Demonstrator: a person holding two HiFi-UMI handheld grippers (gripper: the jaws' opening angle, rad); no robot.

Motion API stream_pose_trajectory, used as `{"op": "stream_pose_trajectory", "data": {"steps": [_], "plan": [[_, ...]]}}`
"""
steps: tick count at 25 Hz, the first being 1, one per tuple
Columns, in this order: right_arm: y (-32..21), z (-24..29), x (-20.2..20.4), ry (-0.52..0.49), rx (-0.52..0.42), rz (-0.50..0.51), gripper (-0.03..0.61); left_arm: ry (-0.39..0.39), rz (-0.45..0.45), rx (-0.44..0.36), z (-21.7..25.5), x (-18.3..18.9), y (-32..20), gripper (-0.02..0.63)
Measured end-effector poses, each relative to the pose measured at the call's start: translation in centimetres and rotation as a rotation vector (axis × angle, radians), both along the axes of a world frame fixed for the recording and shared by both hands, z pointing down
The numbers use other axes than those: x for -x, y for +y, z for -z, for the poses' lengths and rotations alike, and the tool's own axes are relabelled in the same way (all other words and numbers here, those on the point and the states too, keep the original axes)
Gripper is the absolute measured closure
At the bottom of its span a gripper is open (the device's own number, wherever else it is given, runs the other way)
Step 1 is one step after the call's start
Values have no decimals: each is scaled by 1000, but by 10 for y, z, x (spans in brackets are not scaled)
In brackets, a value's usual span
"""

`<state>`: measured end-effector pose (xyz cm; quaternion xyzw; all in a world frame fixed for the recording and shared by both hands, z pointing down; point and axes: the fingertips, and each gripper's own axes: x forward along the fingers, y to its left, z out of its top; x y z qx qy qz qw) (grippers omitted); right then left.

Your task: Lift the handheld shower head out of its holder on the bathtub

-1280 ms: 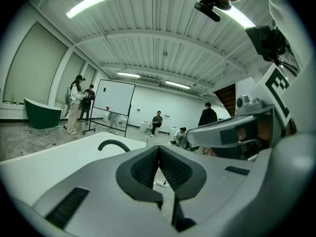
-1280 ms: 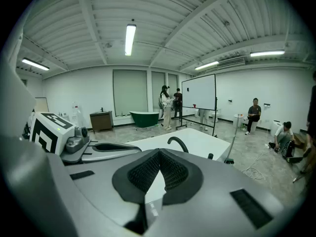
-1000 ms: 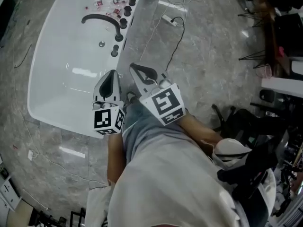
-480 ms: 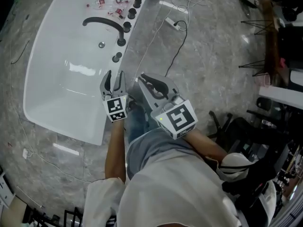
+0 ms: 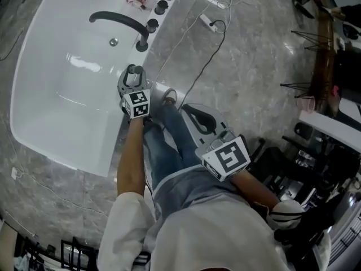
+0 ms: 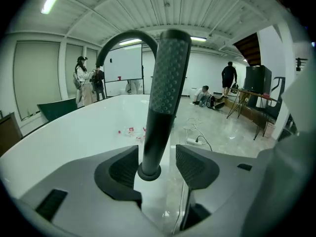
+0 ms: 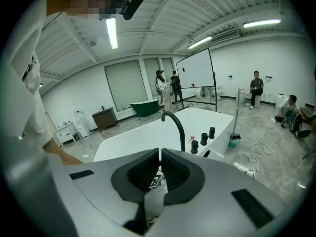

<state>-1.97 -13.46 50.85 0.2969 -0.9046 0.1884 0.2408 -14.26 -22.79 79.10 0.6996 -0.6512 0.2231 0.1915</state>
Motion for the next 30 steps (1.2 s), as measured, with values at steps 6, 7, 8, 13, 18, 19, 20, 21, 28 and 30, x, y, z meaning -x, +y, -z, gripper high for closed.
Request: {"op": "stream_pose_trajectory", "data": {"steps": [6,7,8,13,18,19,20,21,28,30], "plan": [[-21,-23,3,9,32,49,558,-7,-4,24,-29,11,-29,394],[-22,-24,3,8,36,50,558,-5,-16,26,-31,10,-29,448],[-24,-25,2,10,39,50,558,0,-19,29,-33,9,-30,462],[-26,-25,5,14,39,57,558,41,21,52,-29,15,-26,465],[-20,-11,11,-6,25,49,558,53,48,-57,34,18,-13,465],[-19,-6,11,-11,21,45,558,57,50,-87,53,19,-8,465],[-17,1,12,-17,16,42,558,60,50,-118,75,19,-3,465],[-15,8,13,-24,9,40,558,61,49,-148,97,18,2,465],[9,82,16,-88,-79,16,558,116,51,-307,271,12,62,465],[20,104,13,-109,-102,3,558,143,53,-337,314,9,85,465]]}}
